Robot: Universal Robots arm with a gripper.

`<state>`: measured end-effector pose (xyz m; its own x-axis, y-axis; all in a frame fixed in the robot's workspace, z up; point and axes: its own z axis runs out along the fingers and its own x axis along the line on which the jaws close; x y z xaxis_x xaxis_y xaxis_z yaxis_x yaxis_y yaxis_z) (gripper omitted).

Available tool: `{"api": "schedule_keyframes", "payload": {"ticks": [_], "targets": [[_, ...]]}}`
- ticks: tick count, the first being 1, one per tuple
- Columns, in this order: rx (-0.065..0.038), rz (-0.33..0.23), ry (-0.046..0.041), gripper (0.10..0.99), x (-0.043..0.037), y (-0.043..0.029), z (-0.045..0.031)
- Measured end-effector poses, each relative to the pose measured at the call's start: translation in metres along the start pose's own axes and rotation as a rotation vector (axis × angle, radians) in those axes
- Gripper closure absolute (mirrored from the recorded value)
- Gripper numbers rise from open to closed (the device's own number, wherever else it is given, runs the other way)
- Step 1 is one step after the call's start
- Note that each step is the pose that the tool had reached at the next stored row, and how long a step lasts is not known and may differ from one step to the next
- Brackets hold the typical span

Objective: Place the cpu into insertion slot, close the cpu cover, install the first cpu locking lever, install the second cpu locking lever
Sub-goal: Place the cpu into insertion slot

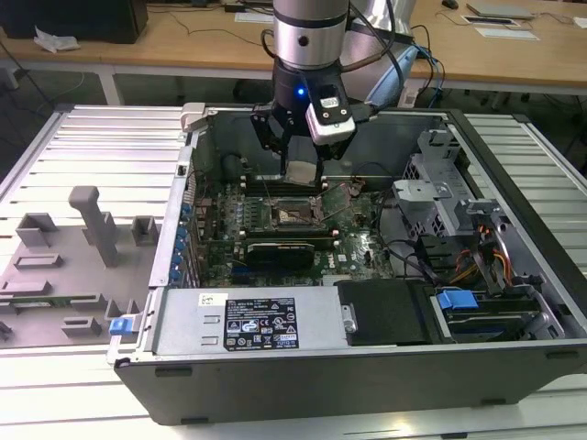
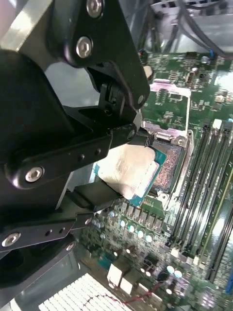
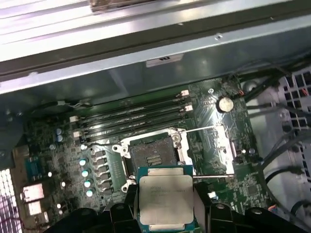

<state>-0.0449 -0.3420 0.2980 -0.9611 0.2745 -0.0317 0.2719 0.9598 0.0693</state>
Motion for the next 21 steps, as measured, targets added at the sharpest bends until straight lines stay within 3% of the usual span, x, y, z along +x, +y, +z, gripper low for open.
{"api": "schedule_keyframes", "payload": {"ticks": [3, 8, 12, 15, 21], "targets": [[0.002, 0.071, -0.0050, 0.545, 0.0000, -0.0001, 0.0016], [0.008, 0.248, -0.0173, 0.545, 0.0002, -0.0004, 0.0054], [0.010, 0.328, -0.0228, 0.545, 0.0002, -0.0005, 0.0071], [0.014, 0.438, -0.0305, 0.545, 0.0003, -0.0006, 0.0088], [0.019, 0.586, -0.0408, 0.545, 0.0004, -0.0008, 0.0115]]}}
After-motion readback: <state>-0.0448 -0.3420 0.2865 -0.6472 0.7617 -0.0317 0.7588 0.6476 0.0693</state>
